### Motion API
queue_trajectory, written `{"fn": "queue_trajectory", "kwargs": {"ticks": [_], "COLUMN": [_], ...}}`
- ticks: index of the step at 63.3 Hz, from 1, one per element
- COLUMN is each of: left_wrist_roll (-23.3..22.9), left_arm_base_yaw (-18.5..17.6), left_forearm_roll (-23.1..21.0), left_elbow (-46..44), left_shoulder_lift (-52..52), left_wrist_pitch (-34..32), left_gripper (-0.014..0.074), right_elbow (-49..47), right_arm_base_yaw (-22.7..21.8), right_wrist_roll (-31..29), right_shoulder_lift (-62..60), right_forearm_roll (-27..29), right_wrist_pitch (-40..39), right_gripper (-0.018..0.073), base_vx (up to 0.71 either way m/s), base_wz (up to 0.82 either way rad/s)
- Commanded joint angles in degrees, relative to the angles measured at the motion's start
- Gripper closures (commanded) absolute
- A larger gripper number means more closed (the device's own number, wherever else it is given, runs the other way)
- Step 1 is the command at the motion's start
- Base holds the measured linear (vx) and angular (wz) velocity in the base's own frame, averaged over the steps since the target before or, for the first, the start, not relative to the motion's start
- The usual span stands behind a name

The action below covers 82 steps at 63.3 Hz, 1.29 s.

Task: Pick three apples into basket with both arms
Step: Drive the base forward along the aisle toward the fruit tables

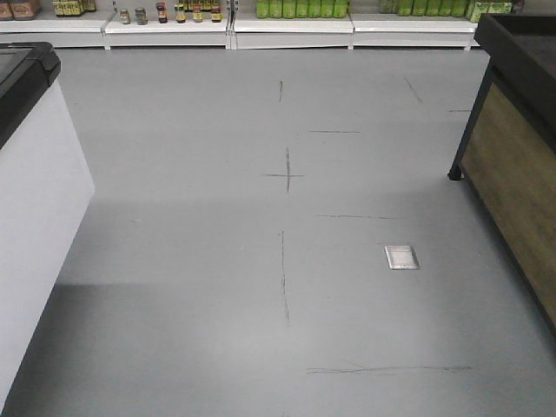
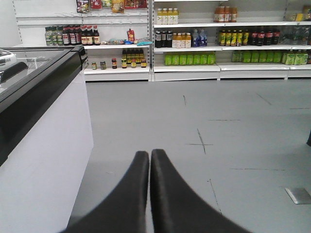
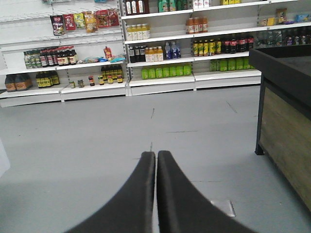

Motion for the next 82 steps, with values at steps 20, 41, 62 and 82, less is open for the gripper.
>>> {"fn": "queue_trajectory", "kwargs": {"ticks": [20,41,62,82], "left_wrist_roll": [-0.16,-0.16,-0.16,-0.16], "left_arm_base_yaw": [0.04,0.04,0.04,0.04], "left_forearm_roll": [-0.03,-0.03,-0.03,-0.03], "left_elbow": [0.52,0.52,0.52,0.52], "left_shoulder_lift": [-0.88,-0.88,-0.88,-0.88], "left_wrist_pitch": [-4.06,-4.06,-4.06,-4.06], "left_gripper": [0.0603,0.0603,0.0603,0.0603], "right_elbow": [0.85,0.85,0.85,0.85], "right_arm_base_yaw": [-0.41,-0.41,-0.41,-0.41], "right_wrist_roll": [-0.46,-0.46,-0.46,-0.46], "right_shoulder_lift": [-0.78,-0.78,-0.78,-0.78], "right_forearm_roll": [-0.64,-0.64,-0.64,-0.64], "right_wrist_pitch": [-3.85,-3.85,-3.85,-3.85], "right_gripper": [0.0564,0.0564,0.0564,0.0564], "base_vx": [0.0,0.0,0.0,0.0], "base_wz": [0.0,0.0,0.0,0.0]}}
